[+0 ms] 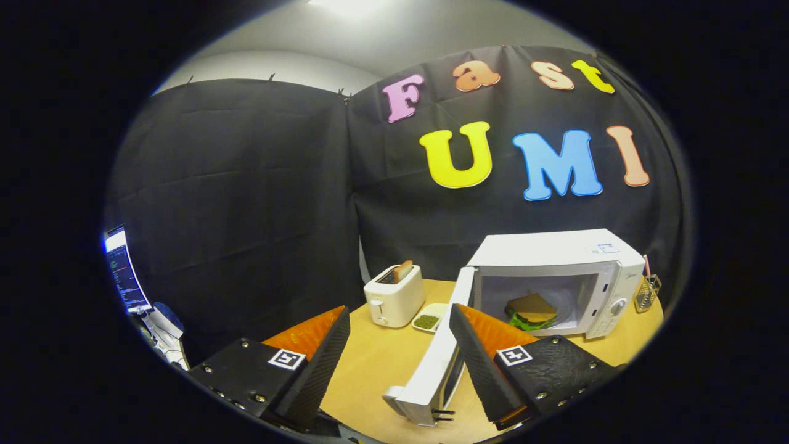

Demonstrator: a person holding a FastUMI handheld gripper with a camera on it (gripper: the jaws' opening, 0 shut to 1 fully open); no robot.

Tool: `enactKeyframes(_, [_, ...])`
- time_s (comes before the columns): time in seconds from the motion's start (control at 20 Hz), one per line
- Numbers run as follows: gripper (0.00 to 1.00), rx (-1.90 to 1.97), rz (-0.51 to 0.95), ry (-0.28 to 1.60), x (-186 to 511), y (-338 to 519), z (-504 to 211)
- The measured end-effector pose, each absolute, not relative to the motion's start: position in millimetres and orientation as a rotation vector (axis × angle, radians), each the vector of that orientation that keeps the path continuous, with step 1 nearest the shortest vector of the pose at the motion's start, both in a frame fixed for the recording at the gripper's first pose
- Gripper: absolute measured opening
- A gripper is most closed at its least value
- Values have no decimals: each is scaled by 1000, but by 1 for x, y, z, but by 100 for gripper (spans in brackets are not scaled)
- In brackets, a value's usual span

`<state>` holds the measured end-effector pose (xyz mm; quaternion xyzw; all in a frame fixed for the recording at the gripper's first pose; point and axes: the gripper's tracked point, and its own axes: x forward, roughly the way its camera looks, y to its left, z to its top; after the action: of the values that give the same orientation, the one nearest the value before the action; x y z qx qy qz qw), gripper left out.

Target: Open the microwave, put the food inside, and close the microwave door.

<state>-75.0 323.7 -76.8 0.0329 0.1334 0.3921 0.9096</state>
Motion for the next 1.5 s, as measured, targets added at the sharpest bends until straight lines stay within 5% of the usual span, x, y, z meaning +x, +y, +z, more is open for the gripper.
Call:
enactKeyframes(0.65, [85,-3,1034,436,-146,389,-145])
enactKeyframes(0.7, [81,-12,1042,455,-150,390,-155])
enactKeyframes(0.75, [65,-22,1053,477,-154,391,-164])
enactKeyframes(0.85, [55,-37,1062,516,-158,391,-182])
enactKeyframes(1.0, [53,-58,1050,556,-162,388,-203])
enactKeyframes(1.05, [18,-56,1048,570,-163,388,-209])
enactKeyframes(1.1, [11,-58,1056,597,-166,388,-219])
enactKeyframes(1.2, [15,-77,999,607,-163,377,-230])
enactKeyframes(1.25, [1,-85,989,601,-152,379,-233])
enactKeyframes(1.5, [0,-101,927,642,-142,364,-248])
